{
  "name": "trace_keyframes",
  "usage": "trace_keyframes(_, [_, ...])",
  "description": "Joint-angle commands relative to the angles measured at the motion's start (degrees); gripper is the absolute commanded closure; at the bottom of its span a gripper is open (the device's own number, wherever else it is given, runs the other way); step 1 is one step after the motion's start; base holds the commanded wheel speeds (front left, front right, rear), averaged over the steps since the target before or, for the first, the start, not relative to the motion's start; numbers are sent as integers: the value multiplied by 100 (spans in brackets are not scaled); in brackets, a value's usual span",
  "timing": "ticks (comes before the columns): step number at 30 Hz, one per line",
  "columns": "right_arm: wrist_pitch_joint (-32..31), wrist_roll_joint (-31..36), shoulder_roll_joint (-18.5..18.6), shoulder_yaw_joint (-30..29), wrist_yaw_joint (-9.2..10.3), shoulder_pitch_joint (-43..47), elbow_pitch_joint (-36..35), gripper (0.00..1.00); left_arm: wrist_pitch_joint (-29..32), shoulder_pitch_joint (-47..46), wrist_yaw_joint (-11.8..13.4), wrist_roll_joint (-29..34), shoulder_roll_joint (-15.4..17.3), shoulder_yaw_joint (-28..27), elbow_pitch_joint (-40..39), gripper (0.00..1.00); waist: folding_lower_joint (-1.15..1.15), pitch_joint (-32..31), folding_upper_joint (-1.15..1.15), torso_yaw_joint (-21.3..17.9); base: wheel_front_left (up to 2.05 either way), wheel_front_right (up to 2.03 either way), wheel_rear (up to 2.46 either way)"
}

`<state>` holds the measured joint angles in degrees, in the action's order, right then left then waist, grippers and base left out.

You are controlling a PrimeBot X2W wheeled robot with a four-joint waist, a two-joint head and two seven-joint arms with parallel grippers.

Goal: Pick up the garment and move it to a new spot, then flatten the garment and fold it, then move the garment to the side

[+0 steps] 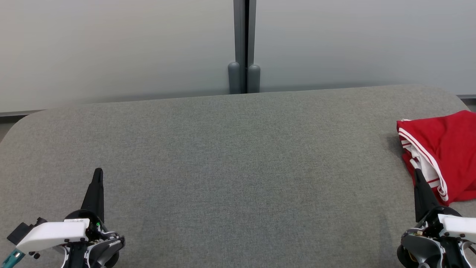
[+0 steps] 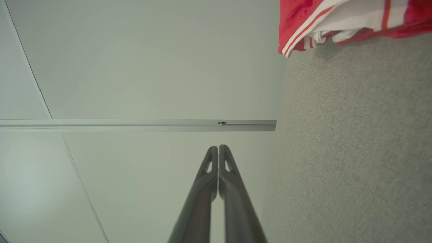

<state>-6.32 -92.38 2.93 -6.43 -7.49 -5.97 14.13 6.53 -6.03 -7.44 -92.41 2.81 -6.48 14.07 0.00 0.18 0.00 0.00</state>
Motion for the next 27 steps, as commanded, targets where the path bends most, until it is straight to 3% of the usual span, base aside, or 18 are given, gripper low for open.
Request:
trace_keyframes(1, [-23,-18,5,-6,0,-65,10,100,9,-50,-25,-6,11,-27,9,100,0,0,0,0,0,0,0])
trace_keyframes(27, [-24,-11,1,-11,0,-65,10,100,14,-51,-25,-1,9,-30,9,100,0,0,0,0,0,0,0])
